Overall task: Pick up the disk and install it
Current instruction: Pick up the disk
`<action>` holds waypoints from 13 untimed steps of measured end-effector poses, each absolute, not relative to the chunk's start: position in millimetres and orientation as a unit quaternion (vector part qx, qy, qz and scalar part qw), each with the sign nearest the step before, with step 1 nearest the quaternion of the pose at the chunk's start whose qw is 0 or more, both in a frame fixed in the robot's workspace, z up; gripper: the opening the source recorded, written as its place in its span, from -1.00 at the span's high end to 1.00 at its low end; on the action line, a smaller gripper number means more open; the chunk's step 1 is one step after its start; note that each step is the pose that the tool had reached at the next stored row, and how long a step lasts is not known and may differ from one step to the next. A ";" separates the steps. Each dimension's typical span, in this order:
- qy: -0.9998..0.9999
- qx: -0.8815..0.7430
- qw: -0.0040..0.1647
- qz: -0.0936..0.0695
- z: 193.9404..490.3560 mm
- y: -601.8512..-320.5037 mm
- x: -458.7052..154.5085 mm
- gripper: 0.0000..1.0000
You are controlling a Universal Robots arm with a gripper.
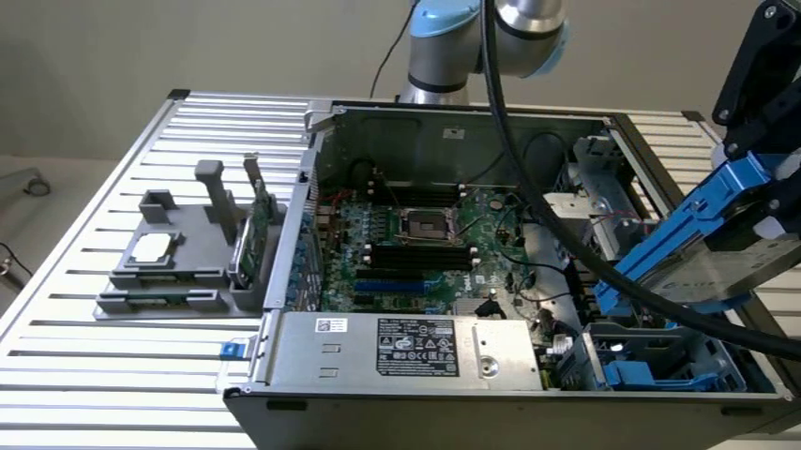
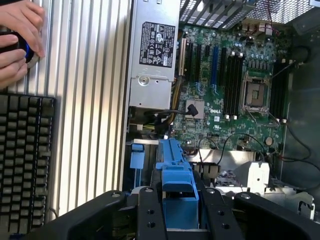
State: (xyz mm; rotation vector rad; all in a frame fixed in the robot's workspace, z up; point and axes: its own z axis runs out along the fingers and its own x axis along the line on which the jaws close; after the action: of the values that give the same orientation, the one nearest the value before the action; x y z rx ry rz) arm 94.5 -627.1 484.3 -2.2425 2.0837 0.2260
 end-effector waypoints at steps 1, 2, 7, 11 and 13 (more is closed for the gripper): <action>0.678 -0.730 0.036 0.074 483.1 -627.9 94.7 0.35; 0.678 -0.730 0.036 0.074 481.7 -628.4 94.8 0.35; 0.678 -0.730 0.037 0.073 473.1 -628.8 95.9 0.35; 0.678 -0.730 0.037 0.072 467.3 -629.1 99.1 0.35; 0.678 -0.730 0.038 0.072 464.2 -629.5 100.8 0.35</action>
State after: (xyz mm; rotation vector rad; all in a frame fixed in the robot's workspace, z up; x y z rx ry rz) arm 100.8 -629.5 464.2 -2.2406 2.0810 0.2200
